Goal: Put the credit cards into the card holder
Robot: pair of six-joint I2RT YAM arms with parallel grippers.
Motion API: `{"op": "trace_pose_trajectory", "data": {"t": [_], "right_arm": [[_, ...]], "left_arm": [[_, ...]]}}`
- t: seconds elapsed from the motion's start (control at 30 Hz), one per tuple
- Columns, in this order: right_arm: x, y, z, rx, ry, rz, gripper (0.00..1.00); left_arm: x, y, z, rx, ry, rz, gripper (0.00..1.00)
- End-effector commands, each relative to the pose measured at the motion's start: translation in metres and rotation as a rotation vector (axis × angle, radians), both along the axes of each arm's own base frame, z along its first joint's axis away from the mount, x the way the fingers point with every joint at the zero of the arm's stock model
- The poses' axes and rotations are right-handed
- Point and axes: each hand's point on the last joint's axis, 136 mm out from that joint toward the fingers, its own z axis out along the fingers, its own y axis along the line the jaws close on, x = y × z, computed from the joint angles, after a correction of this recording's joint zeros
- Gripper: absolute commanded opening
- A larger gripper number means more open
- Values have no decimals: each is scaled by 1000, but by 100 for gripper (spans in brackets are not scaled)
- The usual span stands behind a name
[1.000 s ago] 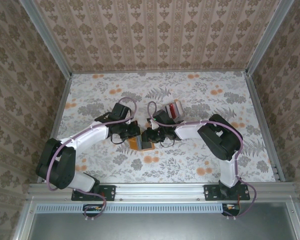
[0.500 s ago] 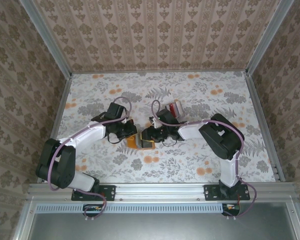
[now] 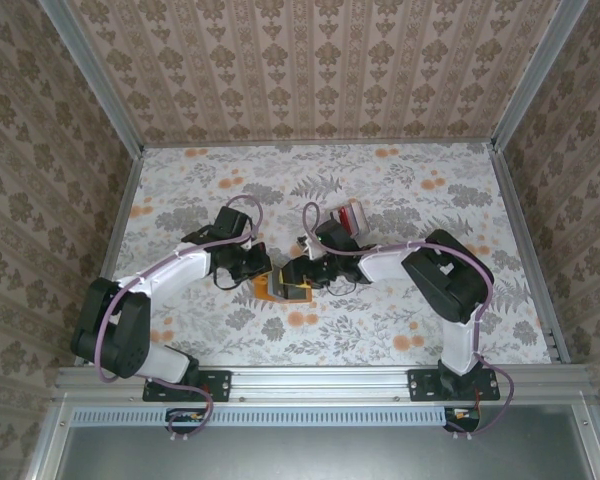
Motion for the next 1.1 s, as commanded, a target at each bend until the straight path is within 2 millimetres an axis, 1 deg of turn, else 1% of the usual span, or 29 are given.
{"op": "trace_pose_trajectory", "data": {"t": [0.0, 0.13, 0.17, 0.2, 0.23, 0.33, 0.4, 0.53, 0.67, 0.77, 0.83, 0.93, 0.97, 1.03, 1.07], "right_arm": [[-15, 7, 4, -34, -26, 70, 58], [-15, 10, 1, -46, -28, 72, 63], [-15, 10, 0, -43, -28, 72, 66], [-15, 11, 1, -37, -30, 73, 71], [-15, 13, 2, -30, -36, 77, 72], [-15, 15, 1, -30, -42, 78, 73], [-13, 14, -4, -45, -42, 67, 73], [-7, 12, -20, -73, -31, 25, 71], [-2, 15, -25, -74, -28, 7, 71], [2, 11, -29, -94, -40, -19, 70], [4, 7, -34, -125, -41, -40, 67], [3, 2, -36, -131, -42, -46, 64], [2, 1, -37, -133, -37, -47, 62], [0, -4, -40, -138, -29, -50, 52], [0, -5, -40, -138, -29, -52, 51]], "left_arm": [[4, -1, 12, -5, -38, -11, 0], [4, -1, 12, -5, -38, -12, 0], [4, -1, 11, -4, -35, -11, 0], [3, -1, 11, -3, -33, -11, 0], [3, -1, 9, -2, -31, -10, 0], [2, 0, 8, -3, -25, -8, 0], [2, -2, 9, -15, -24, -3, 0], [2, -5, 10, -38, -22, 2, 0], [0, -6, 8, -52, -12, 11, 0], [0, -6, 6, -55, -6, 17, 0], [-1, -5, 5, -52, -5, 20, 0], [-1, -2, 5, -42, -8, 21, 0], [-1, -1, 4, -38, -6, 22, 0], [-3, 0, 3, -35, -4, 19, 0], [-3, 1, 3, -33, -6, 17, 0]]}}
